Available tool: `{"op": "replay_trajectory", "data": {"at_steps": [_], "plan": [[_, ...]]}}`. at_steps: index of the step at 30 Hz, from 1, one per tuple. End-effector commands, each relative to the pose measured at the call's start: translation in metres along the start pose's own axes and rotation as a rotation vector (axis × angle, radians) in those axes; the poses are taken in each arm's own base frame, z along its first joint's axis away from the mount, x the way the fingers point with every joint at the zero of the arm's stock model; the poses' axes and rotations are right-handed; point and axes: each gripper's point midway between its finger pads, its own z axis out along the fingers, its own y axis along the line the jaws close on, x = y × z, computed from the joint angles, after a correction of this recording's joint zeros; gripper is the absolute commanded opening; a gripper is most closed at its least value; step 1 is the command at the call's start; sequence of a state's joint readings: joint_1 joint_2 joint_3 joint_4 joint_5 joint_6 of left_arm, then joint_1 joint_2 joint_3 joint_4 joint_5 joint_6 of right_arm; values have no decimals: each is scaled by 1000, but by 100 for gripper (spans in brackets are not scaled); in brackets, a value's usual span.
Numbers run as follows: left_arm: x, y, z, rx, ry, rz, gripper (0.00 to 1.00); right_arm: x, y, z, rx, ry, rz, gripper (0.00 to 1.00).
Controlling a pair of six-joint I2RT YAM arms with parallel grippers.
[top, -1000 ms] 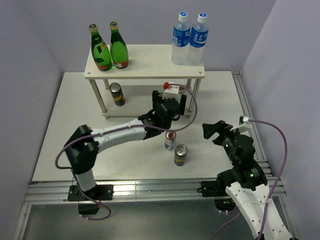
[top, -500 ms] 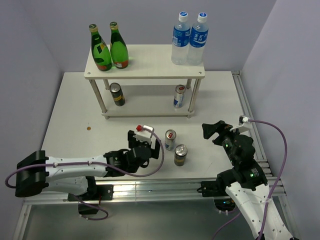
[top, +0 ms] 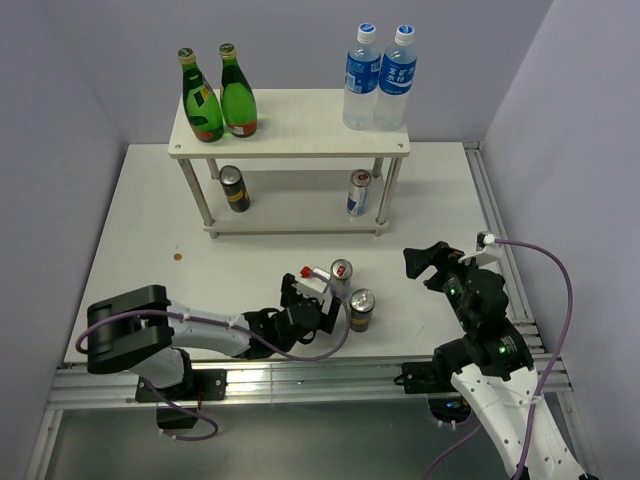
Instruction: Place and organize the beverage onto the shelf
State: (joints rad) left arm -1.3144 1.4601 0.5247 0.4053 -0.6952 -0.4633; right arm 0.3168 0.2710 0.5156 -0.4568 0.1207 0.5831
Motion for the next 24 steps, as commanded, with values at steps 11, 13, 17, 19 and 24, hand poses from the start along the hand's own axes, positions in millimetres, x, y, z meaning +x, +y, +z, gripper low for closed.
{"op": "replay_trajectory", "data": {"at_steps": [11,13,17,19,24], "plan": [[-35,-36,57,24,-159,-59,98,-4,5,5,-11,-10,-8,98],[-39,-34,65,12,-176,-71,94,-4,4,5,-7,-13,-5,98],[-39,-24,83,-29,-189,-72,76,-3,3,6,-5,-12,-6,98],[-45,-16,92,-50,-205,-90,64,-3,4,6,-9,-10,-7,98],[-55,-7,106,-100,-221,-99,4,-1,4,8,-9,-2,-9,98]]}}
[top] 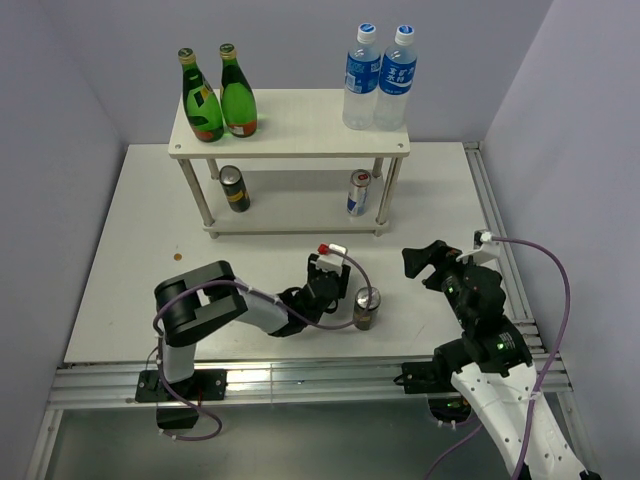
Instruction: Place and organize the beverage onto the shelf
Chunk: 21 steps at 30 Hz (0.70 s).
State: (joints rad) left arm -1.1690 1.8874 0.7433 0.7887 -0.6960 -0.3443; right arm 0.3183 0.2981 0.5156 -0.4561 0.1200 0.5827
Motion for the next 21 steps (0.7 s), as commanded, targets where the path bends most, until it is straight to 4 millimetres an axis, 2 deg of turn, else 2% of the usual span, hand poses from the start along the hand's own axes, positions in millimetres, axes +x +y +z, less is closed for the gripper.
{"op": "replay_trajectory", "data": {"at_steps": [1,5,9,13,14,16,17,19,20,21], "plan": [[-32,-5,12,-19,-83,-61,0,-5,6,4,-25,-21,-5,98],[-39,3,4,-49,-74,-64,0,-6,13,-1,-55,-5,-14,98],[-54,16,-10,-75,-102,-58,0,-16,26,-18,-106,-17,18,99],[-86,21,-17,-100,-149,-43,0,-20,33,-30,-143,-20,31,98],[-106,16,-17,-84,-177,-50,0,-19,32,-31,-140,-17,29,98],[-121,18,-13,-79,-186,-32,0,-22,35,-36,-150,-15,29,98],[-135,13,-9,-62,-206,-40,0,-23,38,-38,-161,-14,35,98],[-144,16,1,-67,-209,-25,0,-25,46,-44,-199,-10,45,98],[-157,14,7,-64,-225,-38,0,-27,48,-47,-208,-11,52,98],[-161,19,14,-69,-229,-39,0,-26,48,-49,-208,-8,53,98]]}}
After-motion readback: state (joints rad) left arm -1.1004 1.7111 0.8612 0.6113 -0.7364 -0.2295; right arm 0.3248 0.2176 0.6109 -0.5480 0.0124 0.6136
